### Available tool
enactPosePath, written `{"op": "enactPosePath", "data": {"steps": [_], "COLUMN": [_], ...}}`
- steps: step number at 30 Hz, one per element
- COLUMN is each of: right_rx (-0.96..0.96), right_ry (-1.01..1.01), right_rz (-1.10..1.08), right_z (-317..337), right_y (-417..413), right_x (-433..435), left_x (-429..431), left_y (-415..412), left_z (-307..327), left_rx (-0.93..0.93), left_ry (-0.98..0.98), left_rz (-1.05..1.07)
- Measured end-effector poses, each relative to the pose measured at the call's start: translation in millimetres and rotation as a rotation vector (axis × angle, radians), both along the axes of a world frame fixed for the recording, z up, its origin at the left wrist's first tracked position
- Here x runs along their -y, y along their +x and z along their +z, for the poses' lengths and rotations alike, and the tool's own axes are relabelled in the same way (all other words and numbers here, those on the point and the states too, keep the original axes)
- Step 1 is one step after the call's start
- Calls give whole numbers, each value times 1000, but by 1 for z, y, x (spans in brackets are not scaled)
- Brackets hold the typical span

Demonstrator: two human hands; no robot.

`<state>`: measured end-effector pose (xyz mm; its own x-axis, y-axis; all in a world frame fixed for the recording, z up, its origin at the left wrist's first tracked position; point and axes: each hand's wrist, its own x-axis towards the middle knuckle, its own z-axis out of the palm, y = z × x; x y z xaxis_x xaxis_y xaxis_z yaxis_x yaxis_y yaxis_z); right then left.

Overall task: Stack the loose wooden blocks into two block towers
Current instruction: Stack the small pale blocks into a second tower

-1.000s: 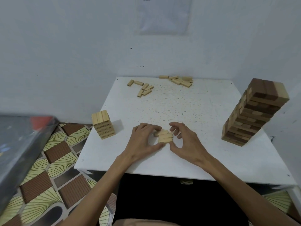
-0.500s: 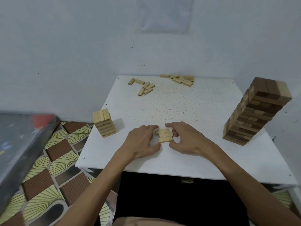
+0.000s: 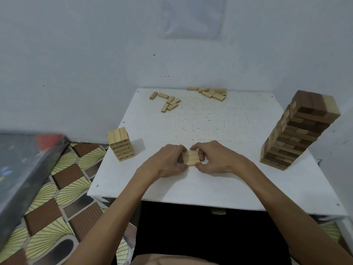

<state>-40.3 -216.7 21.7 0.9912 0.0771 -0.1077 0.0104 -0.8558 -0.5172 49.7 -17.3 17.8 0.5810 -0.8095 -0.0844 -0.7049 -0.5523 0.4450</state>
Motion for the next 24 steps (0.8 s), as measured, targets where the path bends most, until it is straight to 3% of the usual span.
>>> {"op": "enactPosePath", "data": {"steps": [5,13,24], "right_rx": [-26,-5,122], "right_ry": [3,28,34], "right_rz": [10,-11,5], "right_z": [-1,-6,-16], "right_y": [3,2,-6], "right_x": [3,4,7], "left_x": [1,-15,-16], "left_y": [4,2,1], "left_z": [-1,-16,-21], "left_rx": [-7,153,80], "left_ry": [41,-157,-297], "left_rz": [-10,-11,17]}}
